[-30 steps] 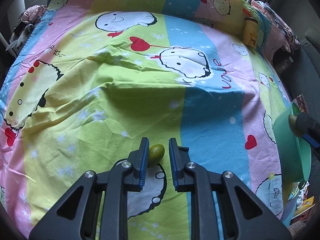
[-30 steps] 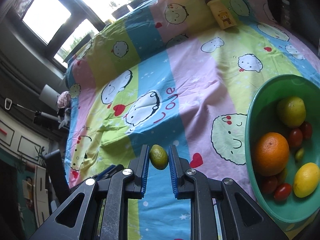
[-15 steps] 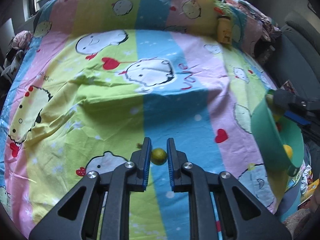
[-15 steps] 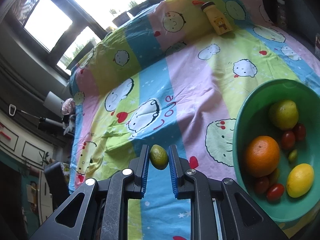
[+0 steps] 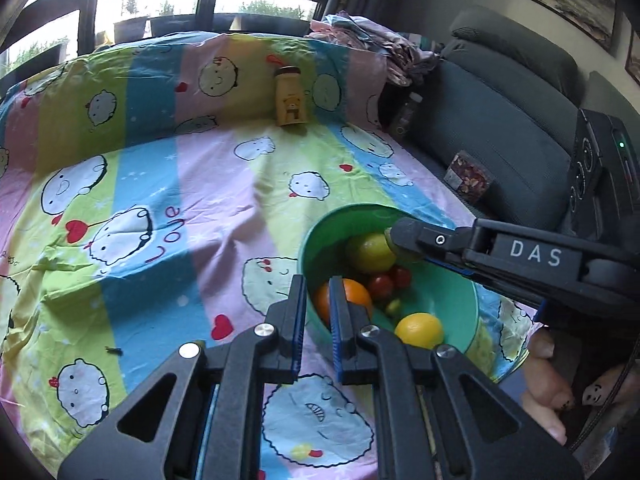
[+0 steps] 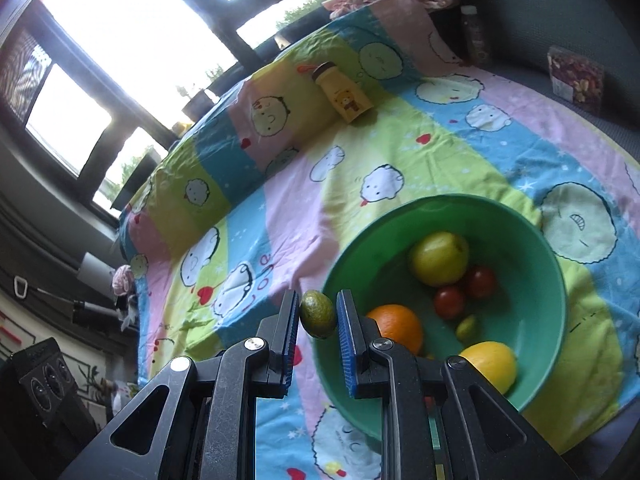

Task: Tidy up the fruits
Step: 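Carry both held green fruits over the green basin, then open the right gripper while the left gripper opens, releasing fruits into the basin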

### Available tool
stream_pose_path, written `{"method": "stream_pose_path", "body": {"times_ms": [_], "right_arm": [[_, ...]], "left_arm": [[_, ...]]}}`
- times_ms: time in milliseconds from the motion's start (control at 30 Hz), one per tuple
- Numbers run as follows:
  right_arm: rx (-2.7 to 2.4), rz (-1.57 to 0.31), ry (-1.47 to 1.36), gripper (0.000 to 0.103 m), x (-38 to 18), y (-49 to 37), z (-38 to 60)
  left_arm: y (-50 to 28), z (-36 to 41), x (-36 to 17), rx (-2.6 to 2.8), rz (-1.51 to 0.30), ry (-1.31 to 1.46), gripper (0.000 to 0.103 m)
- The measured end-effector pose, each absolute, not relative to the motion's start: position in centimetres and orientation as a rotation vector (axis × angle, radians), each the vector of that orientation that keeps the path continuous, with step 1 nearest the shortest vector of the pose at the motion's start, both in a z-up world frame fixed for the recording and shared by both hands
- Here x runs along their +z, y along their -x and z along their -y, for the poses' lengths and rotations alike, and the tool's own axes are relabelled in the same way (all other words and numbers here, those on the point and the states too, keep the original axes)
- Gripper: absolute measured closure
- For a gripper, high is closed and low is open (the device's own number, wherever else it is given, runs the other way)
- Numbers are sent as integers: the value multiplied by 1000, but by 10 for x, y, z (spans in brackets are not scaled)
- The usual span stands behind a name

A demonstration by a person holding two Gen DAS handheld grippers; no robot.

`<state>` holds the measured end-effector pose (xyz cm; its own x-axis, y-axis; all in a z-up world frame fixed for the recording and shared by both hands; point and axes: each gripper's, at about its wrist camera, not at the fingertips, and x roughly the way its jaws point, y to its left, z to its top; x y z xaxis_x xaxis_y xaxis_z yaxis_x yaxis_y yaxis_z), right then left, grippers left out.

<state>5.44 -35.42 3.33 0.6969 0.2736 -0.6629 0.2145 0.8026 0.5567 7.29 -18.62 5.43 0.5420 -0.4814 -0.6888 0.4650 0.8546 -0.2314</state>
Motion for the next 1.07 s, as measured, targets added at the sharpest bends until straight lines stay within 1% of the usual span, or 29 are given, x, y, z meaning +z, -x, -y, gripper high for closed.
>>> {"method": "stream_pose_path", "body": {"times_ms": [267, 367, 400, 433, 467, 500, 533, 567, 600, 633, 700, 733, 800, 900, 1067], "right_arm": [[-90, -877, -628, 83, 18, -49, 383], [-129, -905, -599, 83, 15, -49, 388], [-140, -910, -605, 83, 15, -49, 390], [-148, -908, -617, 83, 13, -47, 393], [-158, -911, -621, 82, 13, -46, 395], [-168, -916, -620, 79, 13, -46, 397], [-174, -919, -617, 76, 13, -46, 398], [-178, -919, -614, 68, 13, -46, 399], [-182, -918, -614, 61, 13, -45, 399], [-186, -915, -613, 58, 14, -45, 399], [-188, -912, -607, 51, 15, -45, 398], [-178, -910, -602, 50, 16, -45, 396], [-140, -907, -589, 45, 19, -47, 390], [-98, -900, -589, 43, 22, -49, 380], [-92, -896, -589, 42, 25, -50, 373]], "left_arm": [[-70, 226, 44, -625, -850, -2, 93], [-70, 234, 42, -636, -862, -5, 89], [-70, 236, 41, -638, -868, -5, 78], [-70, 238, 41, -637, -871, -3, 61], [-70, 238, 41, -637, -869, -2, 52], [-70, 239, 41, -636, -863, 1, 38], [-69, 239, 42, -634, -855, 2, 33], [-68, 239, 42, -635, -853, 0, 31], [-69, 240, 42, -637, -859, -3, 26], [-69, 241, 41, -635, -866, -6, 22], [-69, 240, 40, -621, -871, -10, 20], [-70, 239, 40, -612, -871, -12, 20], [-71, 235, 38, -599, -870, -12, 20], [-72, 231, 37, -583, -872, -5, 20], [-68, 228, 42, -572, -844, -18, 21]]}}
